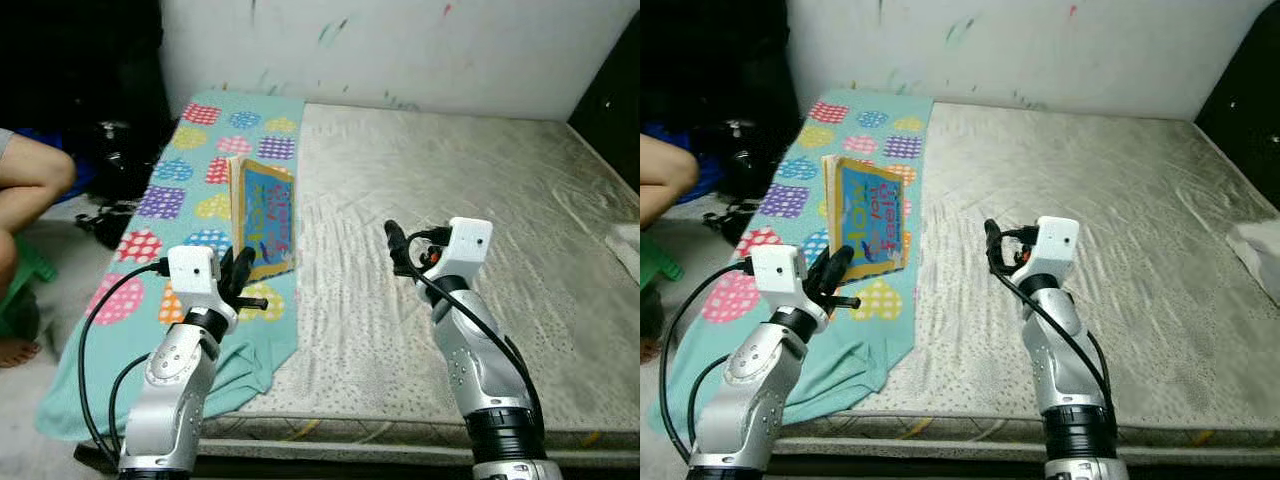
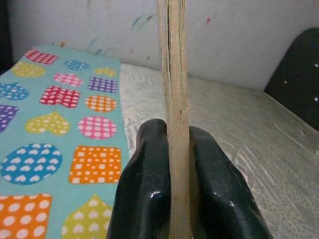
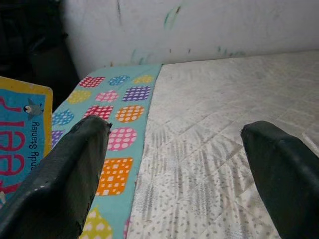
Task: Clean up the room
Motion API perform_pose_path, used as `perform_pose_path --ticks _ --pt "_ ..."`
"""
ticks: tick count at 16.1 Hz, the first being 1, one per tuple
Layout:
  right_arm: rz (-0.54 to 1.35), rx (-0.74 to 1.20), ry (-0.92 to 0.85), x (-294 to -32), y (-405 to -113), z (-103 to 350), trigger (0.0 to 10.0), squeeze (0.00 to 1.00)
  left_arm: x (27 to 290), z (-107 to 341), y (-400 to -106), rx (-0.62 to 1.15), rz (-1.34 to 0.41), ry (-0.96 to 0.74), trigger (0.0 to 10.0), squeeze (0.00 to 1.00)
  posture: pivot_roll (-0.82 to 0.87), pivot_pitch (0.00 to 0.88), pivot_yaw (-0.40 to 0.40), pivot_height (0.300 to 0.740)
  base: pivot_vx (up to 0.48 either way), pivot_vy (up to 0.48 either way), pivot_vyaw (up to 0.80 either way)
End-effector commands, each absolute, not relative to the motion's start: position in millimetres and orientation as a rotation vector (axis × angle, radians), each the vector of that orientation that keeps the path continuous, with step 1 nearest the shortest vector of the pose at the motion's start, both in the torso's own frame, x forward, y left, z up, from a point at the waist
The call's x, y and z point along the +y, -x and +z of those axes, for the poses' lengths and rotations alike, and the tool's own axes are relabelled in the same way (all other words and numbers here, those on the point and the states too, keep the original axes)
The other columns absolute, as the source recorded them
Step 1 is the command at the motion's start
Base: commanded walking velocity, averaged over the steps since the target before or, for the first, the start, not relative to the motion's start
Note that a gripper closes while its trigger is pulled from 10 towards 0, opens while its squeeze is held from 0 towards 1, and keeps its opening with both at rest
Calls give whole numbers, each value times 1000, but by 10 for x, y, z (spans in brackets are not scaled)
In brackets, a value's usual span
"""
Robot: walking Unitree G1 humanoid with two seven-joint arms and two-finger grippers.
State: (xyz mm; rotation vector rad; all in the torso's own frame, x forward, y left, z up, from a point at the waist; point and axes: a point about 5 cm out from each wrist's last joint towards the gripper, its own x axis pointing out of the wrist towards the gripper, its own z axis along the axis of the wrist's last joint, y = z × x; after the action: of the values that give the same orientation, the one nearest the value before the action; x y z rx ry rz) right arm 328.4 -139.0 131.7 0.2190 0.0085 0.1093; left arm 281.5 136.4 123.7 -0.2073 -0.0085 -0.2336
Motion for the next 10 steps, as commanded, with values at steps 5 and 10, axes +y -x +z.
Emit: perform_pose_path --ticks 5,10 --pt "94 12 -222 -1426 -3300 1317 10000 0 1293 1335 -2851 -46 -277 207 10000 0 -55 0 -54 740 0 -359 -529" --pt "101 13 -216 -1416 -3306 1313 10000 0 1291 1337 -2860 -47 -274 210 10000 0 -55 0 -56 740 0 -345 0"
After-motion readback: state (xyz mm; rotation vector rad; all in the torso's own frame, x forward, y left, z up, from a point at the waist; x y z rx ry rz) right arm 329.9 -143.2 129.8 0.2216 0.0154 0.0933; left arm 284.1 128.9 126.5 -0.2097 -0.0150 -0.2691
